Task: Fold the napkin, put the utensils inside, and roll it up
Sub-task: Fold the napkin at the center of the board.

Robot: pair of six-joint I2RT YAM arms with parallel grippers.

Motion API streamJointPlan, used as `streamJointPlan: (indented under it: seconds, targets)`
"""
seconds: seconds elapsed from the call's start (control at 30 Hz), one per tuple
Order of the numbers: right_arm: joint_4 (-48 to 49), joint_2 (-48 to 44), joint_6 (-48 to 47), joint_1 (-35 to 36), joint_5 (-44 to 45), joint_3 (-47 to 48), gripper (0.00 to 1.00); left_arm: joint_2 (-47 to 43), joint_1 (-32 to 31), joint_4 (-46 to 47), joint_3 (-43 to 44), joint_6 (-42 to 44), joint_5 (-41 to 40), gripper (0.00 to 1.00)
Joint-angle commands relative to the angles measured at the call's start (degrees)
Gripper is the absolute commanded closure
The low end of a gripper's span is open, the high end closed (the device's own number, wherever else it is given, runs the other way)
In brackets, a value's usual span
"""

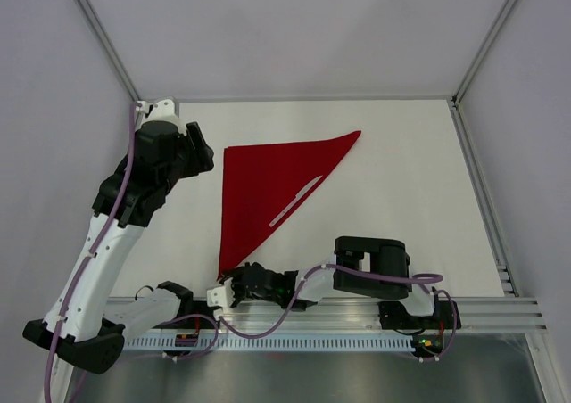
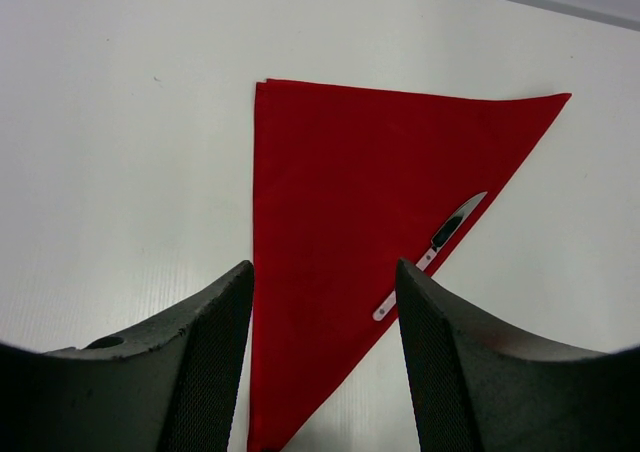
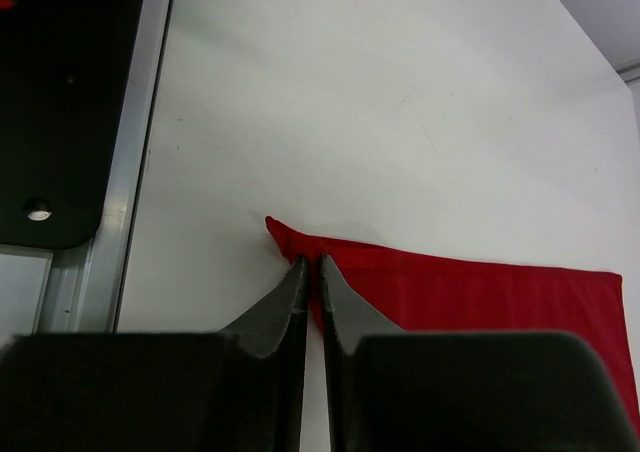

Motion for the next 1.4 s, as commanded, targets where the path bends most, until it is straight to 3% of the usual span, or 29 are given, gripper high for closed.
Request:
streamJointPlan:
  seconds: [0.0,0.9,1.37]
  targets:
    - [-0.01,-0.49,2.76,-0.32,-2.06,1.81,0.87,0.13,-0.11,2.57,-0.43,2.39,0.54,0.36]
    - [-16.97,-9.55,18.05,-8.84,-2.85,9.46,1.0,2.23,-0.11,4.41,0.19,2.74,2.38,0.37]
    - [-26.64,-16.75,24.82,-22.11,-0.3,9.64,0.99,5.22,-0.11,7.49,-0.07,2.3,5.37,0.37]
